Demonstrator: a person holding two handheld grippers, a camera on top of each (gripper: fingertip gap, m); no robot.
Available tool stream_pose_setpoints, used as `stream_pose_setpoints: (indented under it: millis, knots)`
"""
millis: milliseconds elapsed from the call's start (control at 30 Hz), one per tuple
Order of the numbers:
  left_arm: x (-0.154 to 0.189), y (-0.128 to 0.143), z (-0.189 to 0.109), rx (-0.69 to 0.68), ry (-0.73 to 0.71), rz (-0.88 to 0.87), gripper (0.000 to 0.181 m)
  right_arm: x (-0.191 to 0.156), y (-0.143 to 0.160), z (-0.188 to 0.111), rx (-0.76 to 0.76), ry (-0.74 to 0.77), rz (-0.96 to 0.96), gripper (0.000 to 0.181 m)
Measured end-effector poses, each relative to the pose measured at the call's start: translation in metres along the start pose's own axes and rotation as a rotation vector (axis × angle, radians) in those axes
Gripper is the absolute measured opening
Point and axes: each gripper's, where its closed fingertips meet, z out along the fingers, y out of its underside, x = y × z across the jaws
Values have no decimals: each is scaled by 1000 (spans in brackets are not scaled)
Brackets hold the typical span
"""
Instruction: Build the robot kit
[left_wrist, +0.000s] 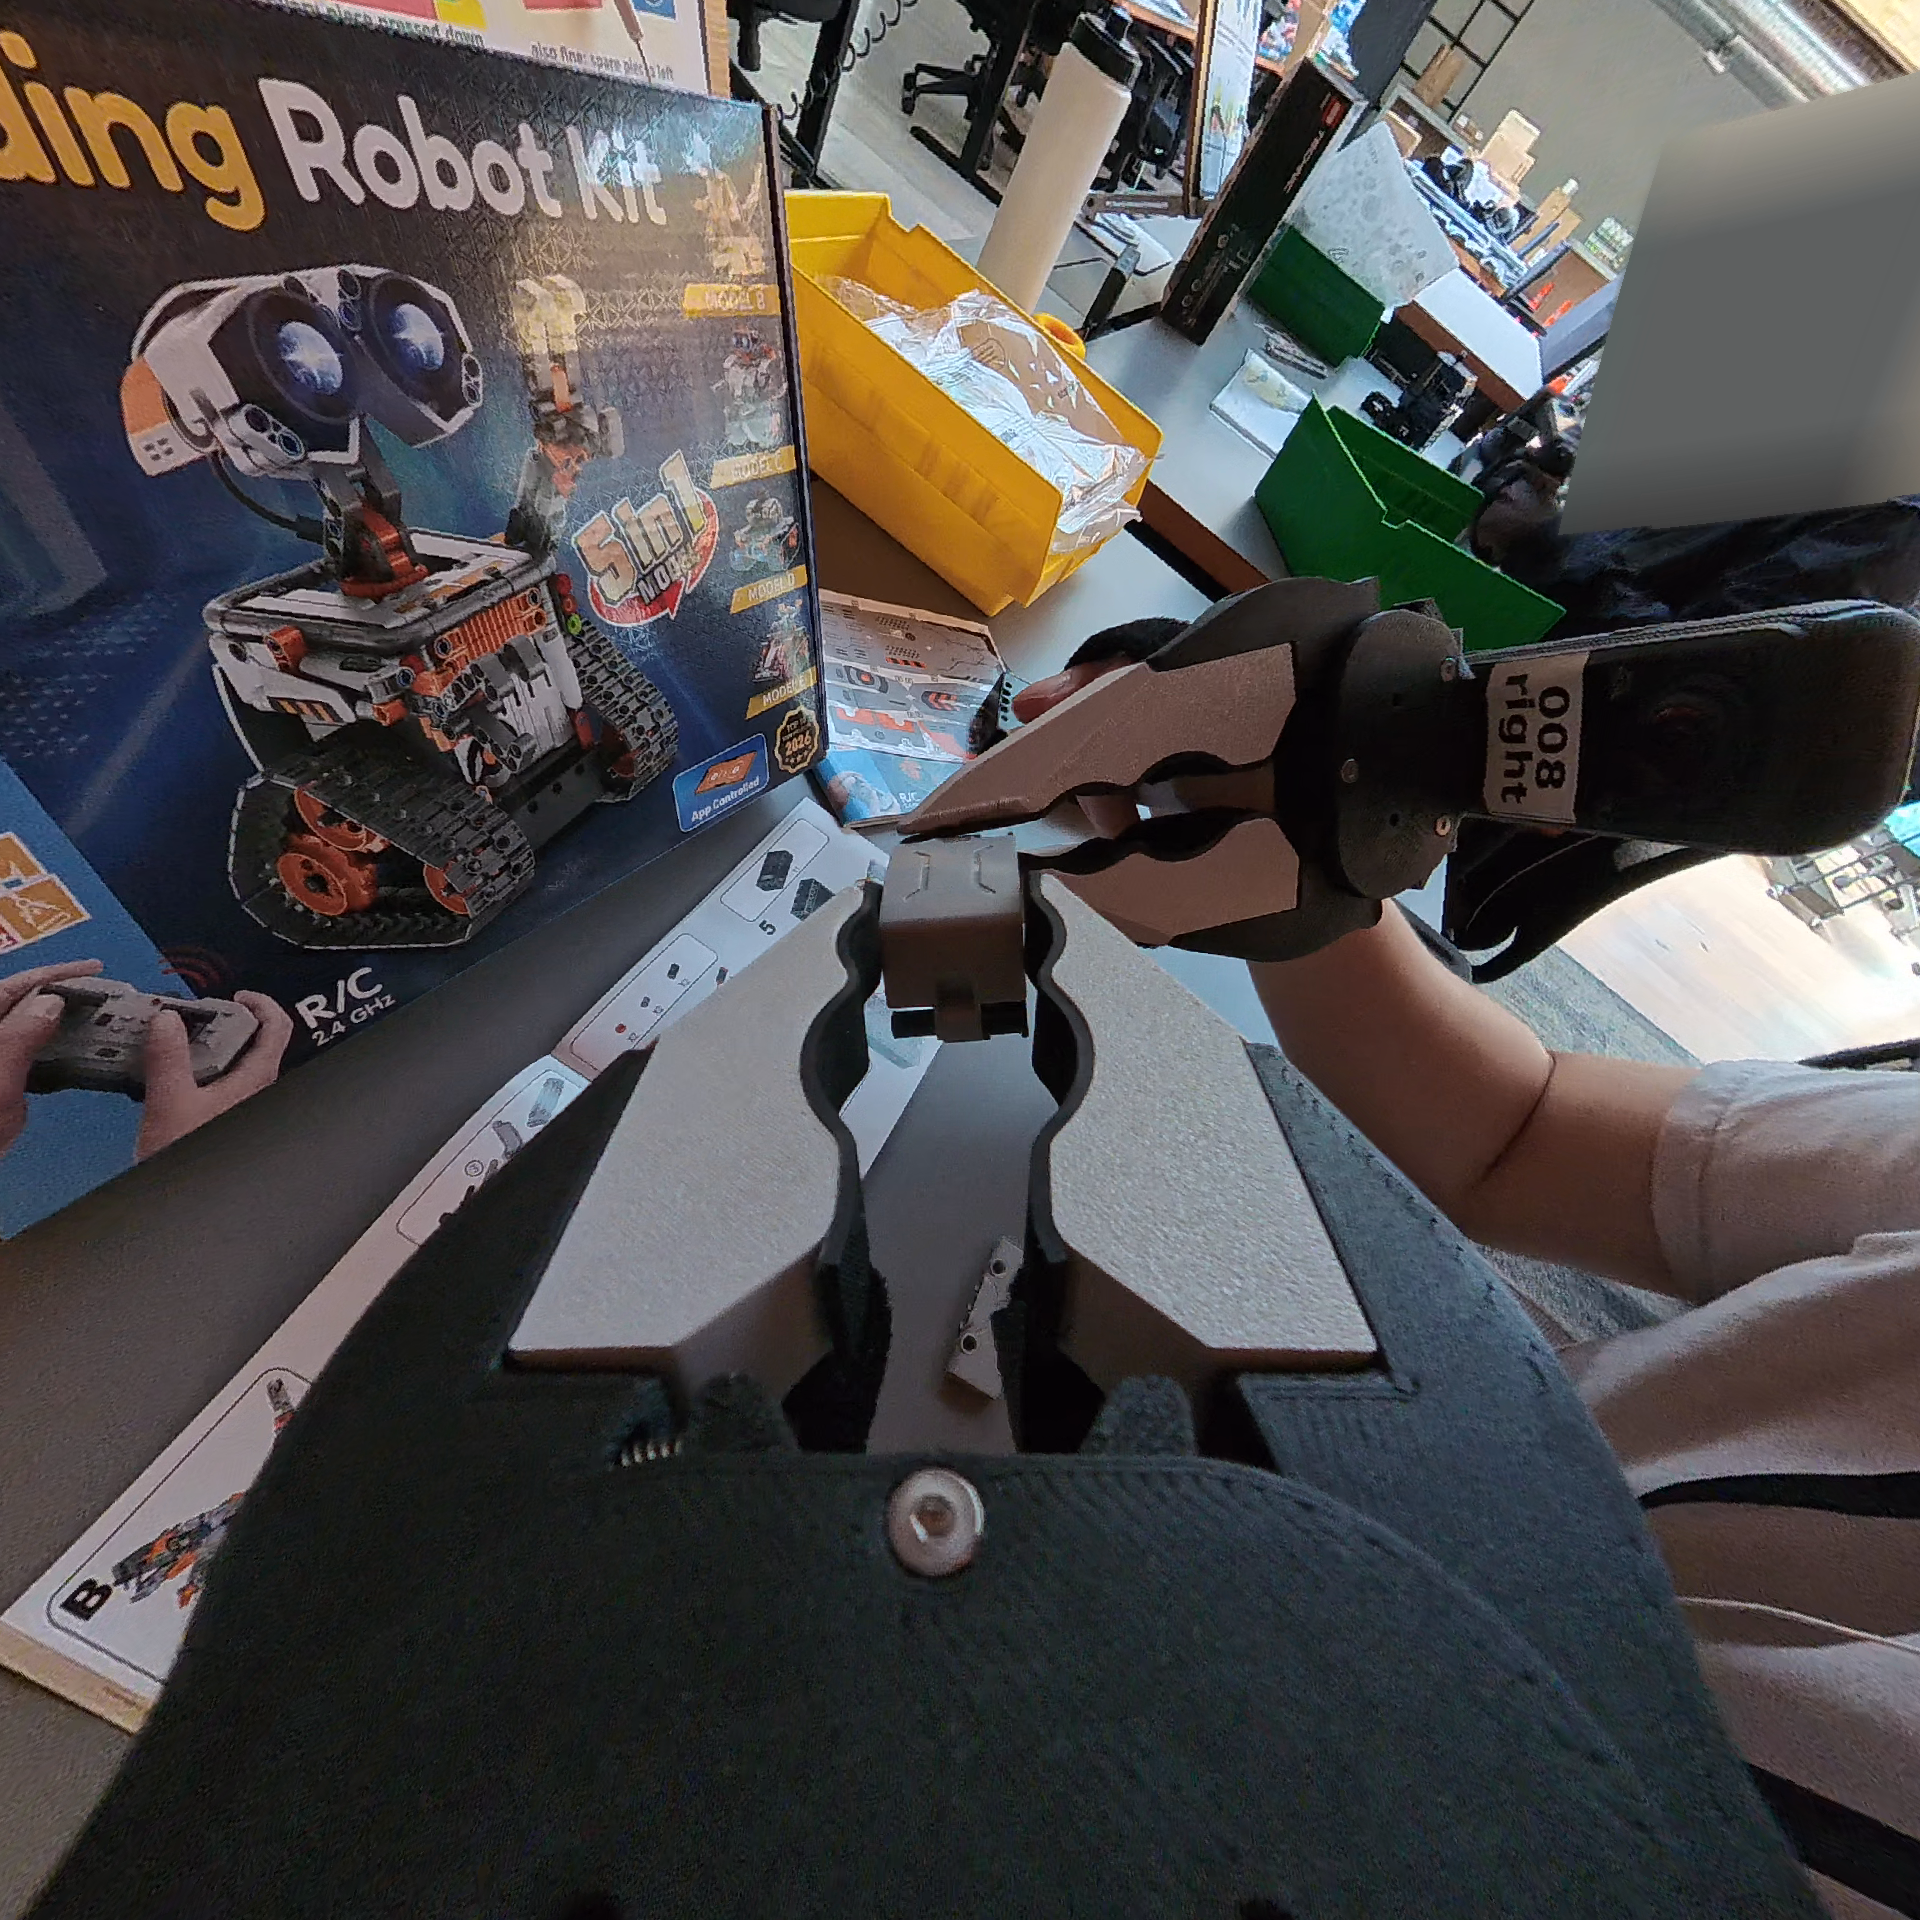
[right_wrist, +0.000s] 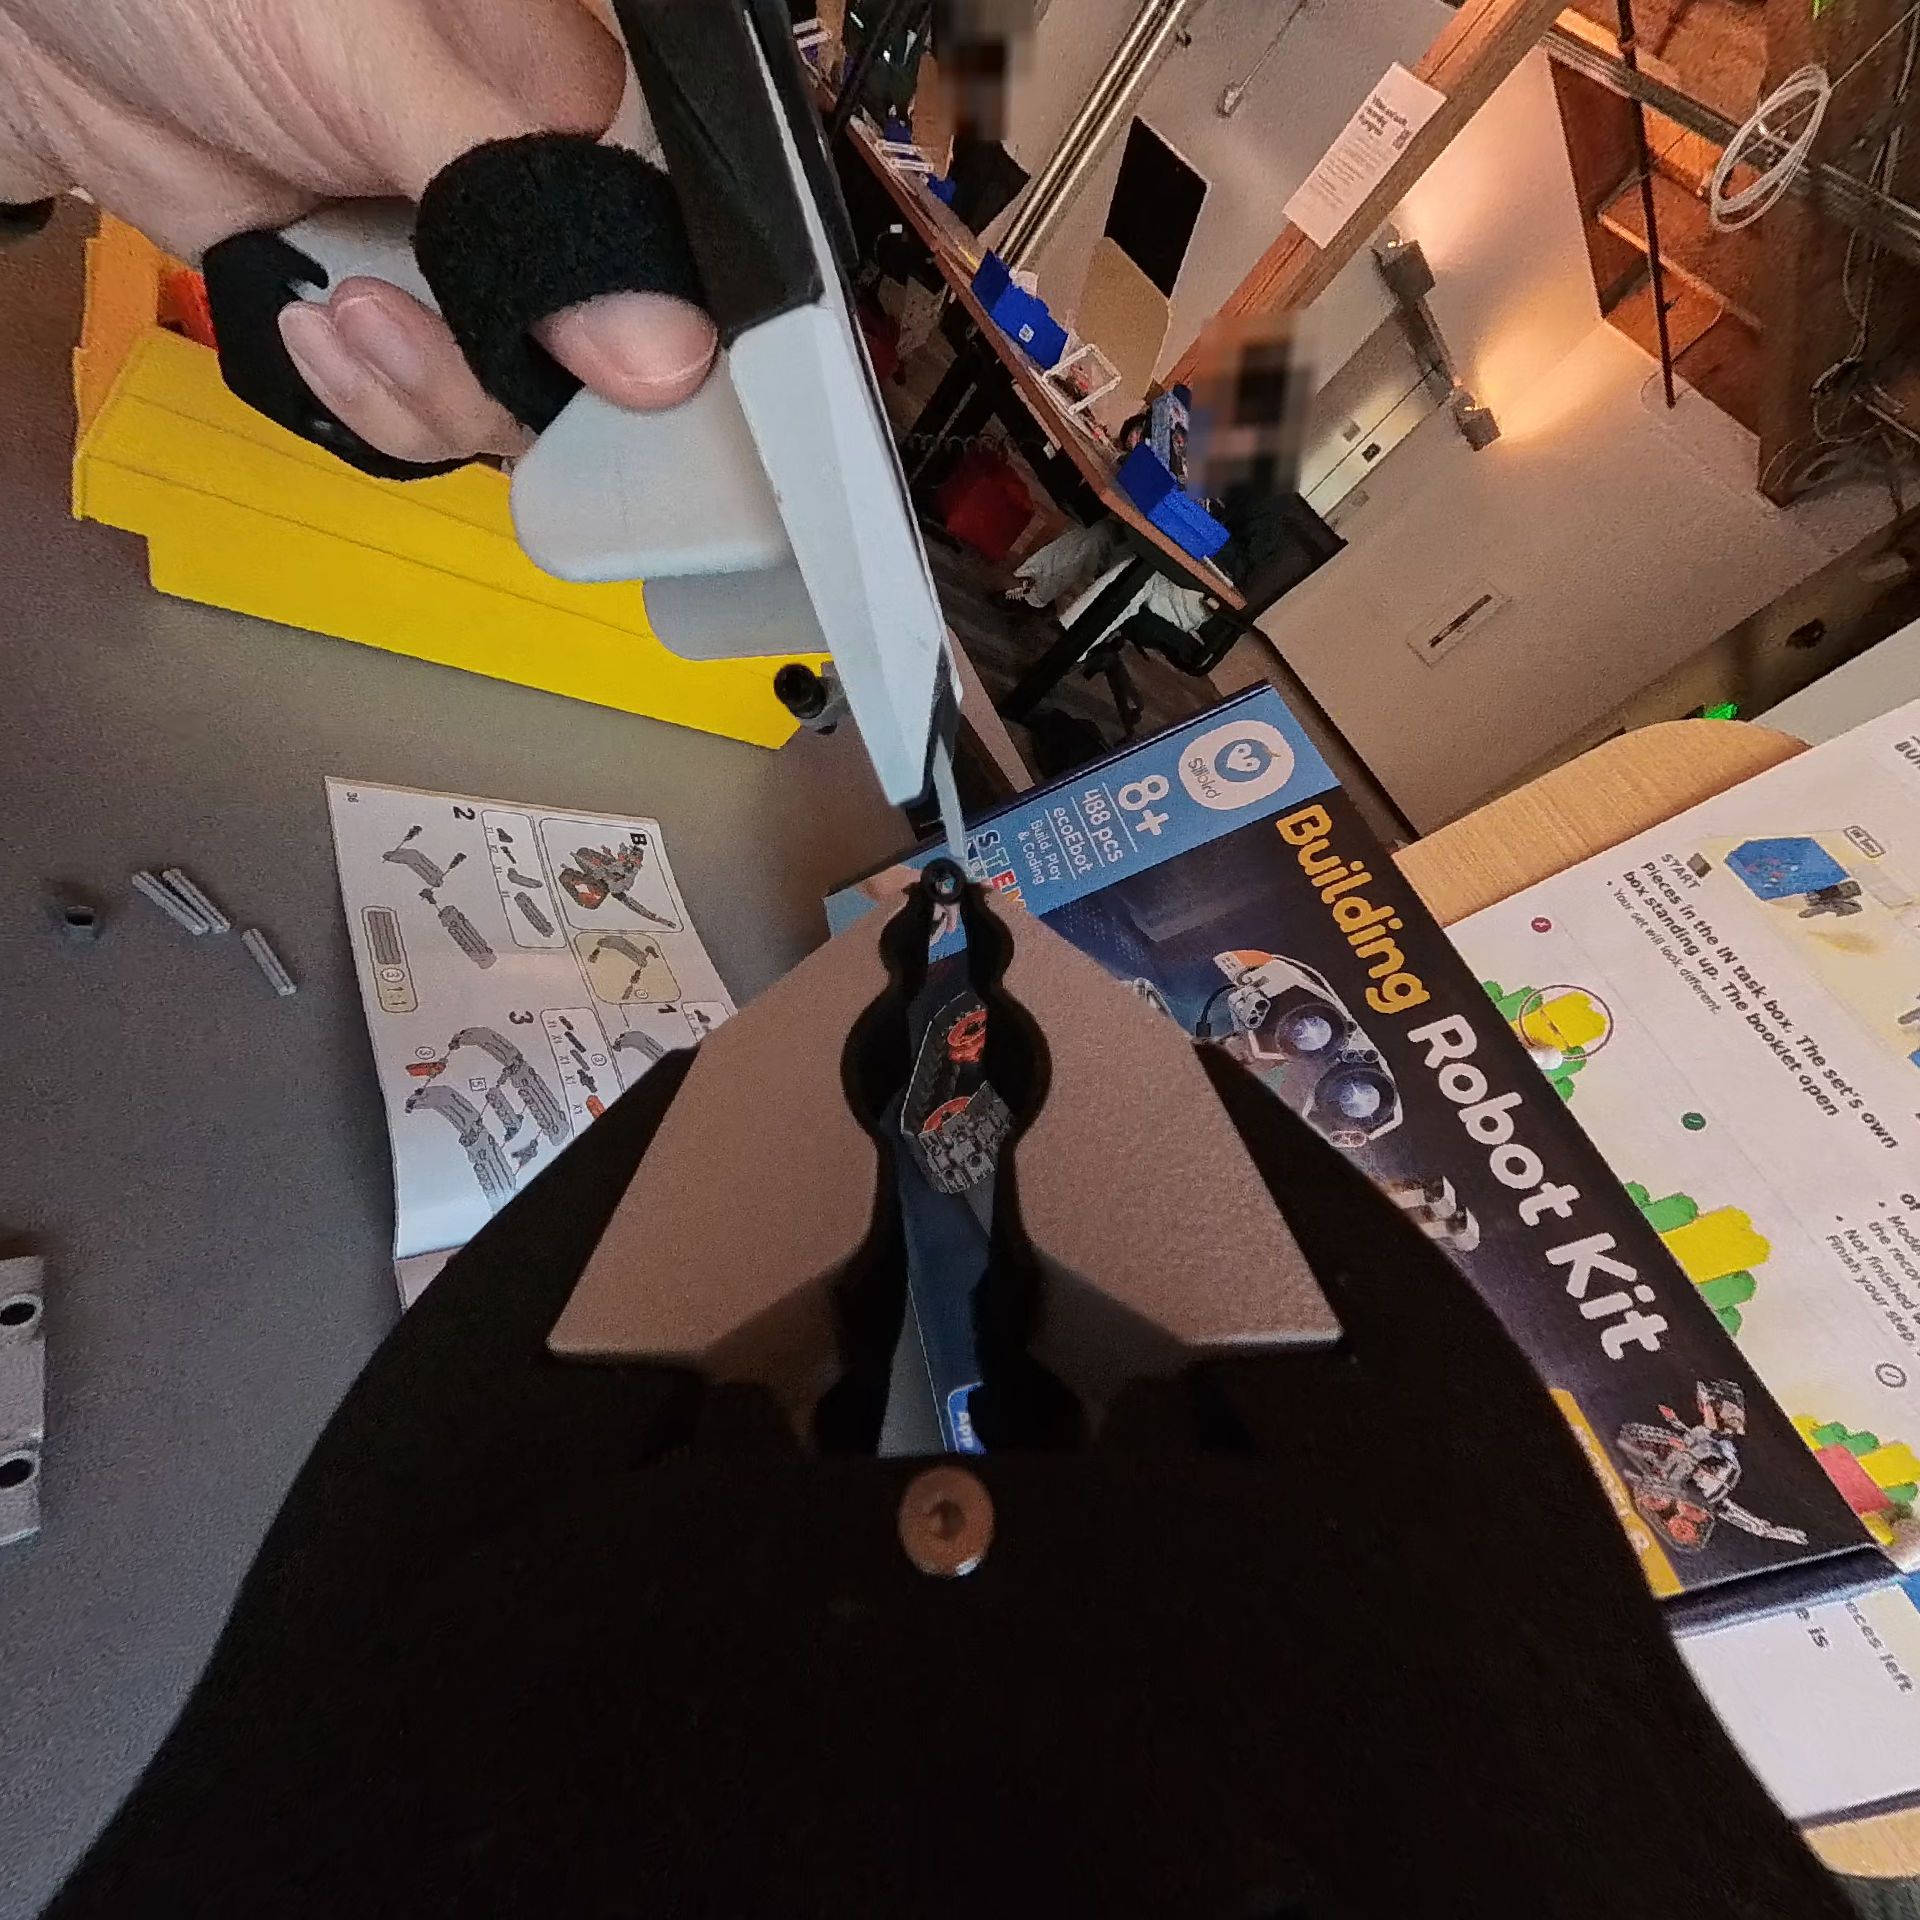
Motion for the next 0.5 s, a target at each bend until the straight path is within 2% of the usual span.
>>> stream_pose_setpoints:
  millis: [333,500]
  knots:
    - [1,2,1,-16,0,11,25,1,-2,-1,-23,28,-55,5]
    - [-4,3,1,-20,-9,11,25,5,1,1,-45,71,-83,17]
